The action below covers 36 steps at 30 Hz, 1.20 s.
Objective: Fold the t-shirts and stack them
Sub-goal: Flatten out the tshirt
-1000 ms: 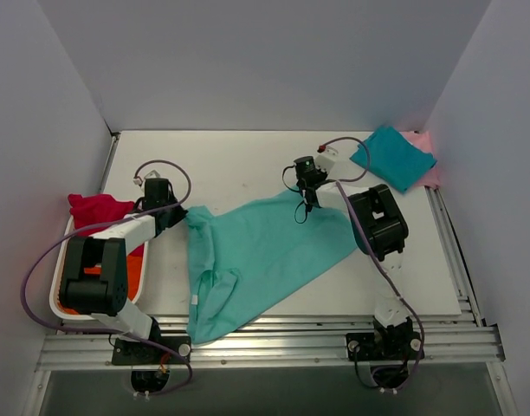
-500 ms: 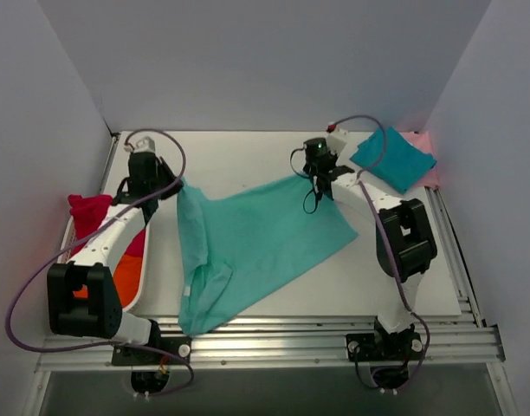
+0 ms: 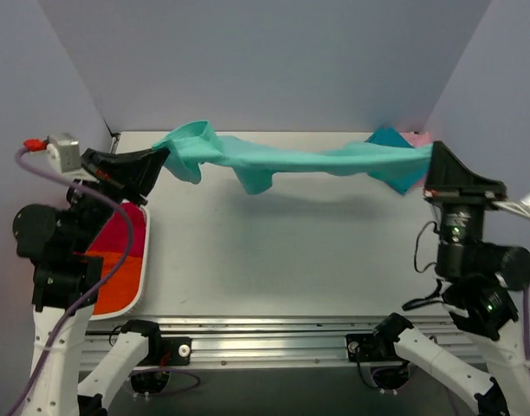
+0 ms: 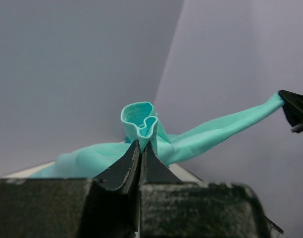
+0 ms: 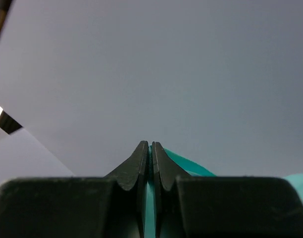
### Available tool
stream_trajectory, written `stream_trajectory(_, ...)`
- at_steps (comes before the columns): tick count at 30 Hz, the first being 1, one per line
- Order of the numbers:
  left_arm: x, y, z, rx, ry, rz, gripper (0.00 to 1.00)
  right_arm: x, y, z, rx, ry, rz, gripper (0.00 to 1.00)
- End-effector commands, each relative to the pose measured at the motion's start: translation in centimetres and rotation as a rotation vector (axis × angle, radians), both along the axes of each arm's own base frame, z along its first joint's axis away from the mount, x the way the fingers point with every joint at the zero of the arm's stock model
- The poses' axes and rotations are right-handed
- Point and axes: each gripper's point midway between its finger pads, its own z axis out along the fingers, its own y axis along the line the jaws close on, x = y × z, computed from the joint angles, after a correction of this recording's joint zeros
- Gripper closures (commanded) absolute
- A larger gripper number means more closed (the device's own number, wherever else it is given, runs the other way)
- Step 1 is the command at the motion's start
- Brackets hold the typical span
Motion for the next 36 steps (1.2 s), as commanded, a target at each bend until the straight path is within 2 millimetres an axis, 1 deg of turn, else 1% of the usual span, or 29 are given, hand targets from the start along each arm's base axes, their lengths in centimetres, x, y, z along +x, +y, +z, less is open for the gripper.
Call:
stream_trajectory(1,-9.7,-2.9,5.3,0.037,-0.303,-0.311,0.98,-3.4,-1.9,1.1,0.023,-0.116,0.012,1.00)
stream_trajectory(3,-13.6,-2.8,6.5,0.035,-0.388,-0.359,0.98,-5.0,-2.5,2.0,0.034,-0.164,0.036,1.00)
stream_trajectory(4,-14.6,-2.8,6.8,0.026,-0.402,-0.378,0.98,-6.3,-2.8,2.9,0.037,-0.204,0.057,1.00)
stream_trajectory(6,-17.0,-2.5,7.8,0.027,-0.451,-0.387,0.98,-7.2,-3.4,3.5,0.033,-0.225,0.049,1.00)
stream_trajectory(7,-17.4,-2.5,8.0,0.026,-0.457,-0.388,0.98,-7.9,-3.9,4.4,0.040,-0.248,0.043,1.00)
stream_trajectory(9,-18.3,-2.2,8.7,0.027,-0.482,-0.378,0.98,-8.1,-4.9,4.8,0.019,-0.244,-0.014,1.00)
stream_trajectory(10,-17.5,-2.1,8.8,0.017,-0.458,-0.359,0.98,-8.4,-5.4,5.6,0.022,-0.251,-0.039,1.00)
stream_trajectory(12,-16.5,-2.1,9.0,0.020,-0.445,-0.336,0.98,-7.7,-6.2,5.6,0.013,-0.207,-0.102,1.00)
stream_trajectory(13,-14.8,-2.2,8.7,0.018,-0.405,-0.325,0.98,-6.9,-6.6,6.2,0.002,-0.187,-0.145,1.00)
stream_trajectory(14,-13.2,-1.9,8.7,-0.002,-0.374,-0.283,0.98,-6.0,-7.1,5.8,0.002,-0.142,-0.188,1.00)
stream_trajectory(15,-11.7,-1.9,8.4,0.002,-0.347,-0.263,0.98,-3.9,-6.7,5.3,-0.016,-0.092,-0.211,1.00)
stream_trajectory(16,-8.8,-2.2,7.4,0.003,-0.282,-0.253,0.98,-3.0,-6.7,5.1,-0.026,-0.067,-0.229,1.00)
stream_trajectory(18,-5.4,-2.3,6.0,0.010,-0.224,-0.214,0.98,-0.7,-7.0,3.8,-0.035,0.000,-0.290,1.00)
stream_trajectory(19,-2.4,-2.7,4.2,0.014,-0.161,-0.204,0.98,1.8,-6.4,2.3,-0.053,0.058,-0.307,1.00)
stream_trajectory(21,1.0,-2.4,2.4,0.026,-0.117,-0.160,0.98,6.1,-5.7,-1.6,-0.089,0.176,-0.356,1.00)
stream_trajectory(22,3.7,-2.4,0.6,0.031,-0.065,-0.150,0.98,7.4,-5.5,-3.0,-0.100,0.211,-0.369,1.00)
stream_trajectory(24,7.3,-2.2,-2.9,0.038,0.030,-0.143,0.98,10.6,-4.6,-7.1,-0.127,0.295,-0.387,1.00)
stream_trajectory(25,10.7,-1.3,-5.1,0.034,0.077,-0.119,0.98,13.0,-4.1,-10.0,-0.152,0.365,-0.406,1.00)
stream_trajectory(26,12.6,-0.7,-7.5,0.021,0.134,-0.118,0.98,14.5,-3.9,-11.5,-0.157,0.385,-0.413,1.00)
stream_trajectory(27,14.0,-0.7,-9.3,0.001,0.187,-0.160,0.98,17.1,-3.2,-15.7,-0.188,0.469,-0.414,1.00)
stream_trajectory(28,18.0,1.1,-12.4,-0.018,0.227,-0.139,0.98,18.5,-3.1,-17.6,-0.199,0.502,-0.409,1.00)
stream_trajectory(29,19.8,1.7,-14.7,-0.039,0.277,-0.145,0.98,19.8,-2.9,-19.1,-0.199,0.522,-0.412,1.00)
stream_trajectory(30,21.6,2.1,-15.6,-0.071,0.283,-0.160,0.98,22.0,-3.0,-23.1,-0.211,0.597,-0.422,1.00)
stream_trajectory(31,25.0,2.5,-21.4,-0.095,0.398,-0.192,0.98,23.1,-3.0,-24.7,-0.213,0.622,-0.422,1.00)
stream_trajectory(32,26.7,3.3,-23.7,-0.122,0.444,-0.201,0.98,24.4,-2.7,-26.1,-0.210,0.631,-0.408,1.00)
stream_trajectory(33,28.7,3.5,-23.8,-0.165,0.461,-0.235,0.98,26.1,-2.7,-30.3,-0.238,0.706,-0.414,1.00)
stream_trajectory(34,31.3,3.7,-29.8,-0.194,0.548,-0.280,0.95,27.3,-2.6,-30.7,-0.212,0.708,-0.415,1.00)
stream_trajectory(35,32.7,4.3,-31.2,-0.266,0.610,-0.301,0.52,28.2,-2.6,-32.2,-0.211,0.737,-0.417,1.00)
stream_trajectory(36,34.9,4.8,-29.9,-0.272,0.542,-0.326,0.12,29.5,-2.6,-35.8,-0.231,0.799,-0.420,1.00)
